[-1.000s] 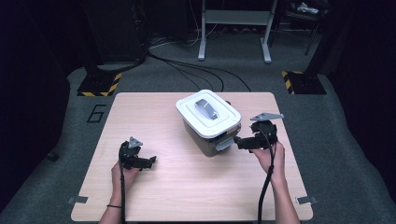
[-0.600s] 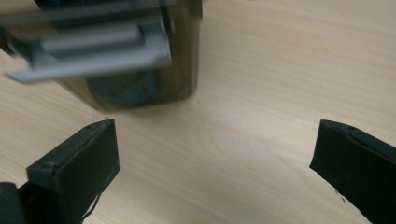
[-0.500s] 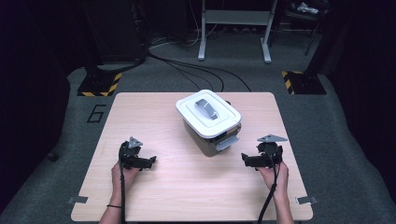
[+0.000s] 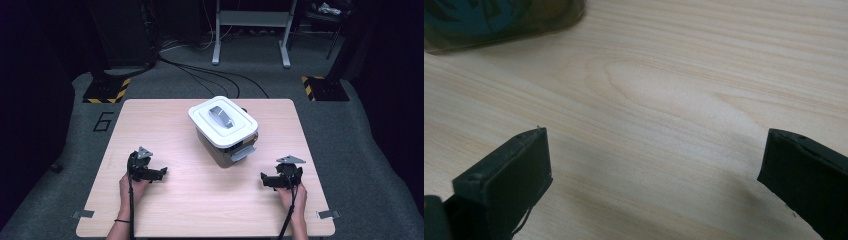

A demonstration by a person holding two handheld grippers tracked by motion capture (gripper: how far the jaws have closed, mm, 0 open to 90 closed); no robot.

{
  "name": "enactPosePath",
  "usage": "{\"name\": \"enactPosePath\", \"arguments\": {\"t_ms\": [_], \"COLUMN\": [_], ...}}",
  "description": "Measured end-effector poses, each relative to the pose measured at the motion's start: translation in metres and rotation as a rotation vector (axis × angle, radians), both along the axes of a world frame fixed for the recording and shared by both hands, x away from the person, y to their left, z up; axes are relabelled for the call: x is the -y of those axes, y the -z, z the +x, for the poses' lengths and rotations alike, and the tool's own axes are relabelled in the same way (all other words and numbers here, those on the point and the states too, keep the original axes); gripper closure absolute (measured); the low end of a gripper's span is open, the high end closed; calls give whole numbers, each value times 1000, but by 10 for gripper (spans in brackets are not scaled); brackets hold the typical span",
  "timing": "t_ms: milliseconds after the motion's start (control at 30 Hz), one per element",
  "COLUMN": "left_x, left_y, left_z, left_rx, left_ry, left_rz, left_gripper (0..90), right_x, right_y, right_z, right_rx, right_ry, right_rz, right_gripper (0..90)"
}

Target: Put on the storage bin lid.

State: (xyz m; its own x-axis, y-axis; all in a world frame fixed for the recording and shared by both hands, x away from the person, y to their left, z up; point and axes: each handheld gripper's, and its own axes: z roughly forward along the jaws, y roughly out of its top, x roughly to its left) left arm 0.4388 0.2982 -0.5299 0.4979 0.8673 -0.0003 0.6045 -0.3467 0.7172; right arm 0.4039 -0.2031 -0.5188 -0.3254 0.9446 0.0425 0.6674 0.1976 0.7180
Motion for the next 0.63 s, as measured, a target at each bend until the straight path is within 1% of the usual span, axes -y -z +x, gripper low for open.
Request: {"name": "enactPosePath", "arguments": {"t_ms": [100,133,167,233,267,333,367,633], "left_x": [0,0,0,0,0,0,0,0], "left_y": [0,0,0,0,0,0,0,0], "left_z": [0,0,0,0,0,0,0,0], "left_rx": [0,0,0,0,0,-5,-5,1], "left_ry": [0,0,0,0,0,2,2,1], "left_rz": [0,0,0,0,0,4,3,4], "left_gripper": [8,7,7,8,8,7,8,8], "right_x": [0,1,0,-1,-1,-2,-1,-1], "right_y": [5,7,8,9,9,10,10,10], "right_z": [1,0,0,-1,-1,-3,-3,-3], "right_rx": [-11,-20,-5,-4,5,13,12,12], "right_ry": [5,-2,-1,6,7,8,3,5], "right_rz": [-4,-17,-26,-23,-35,-33,-39,-38], "right_gripper": [0,0,0,0,0,0,0,0]}}
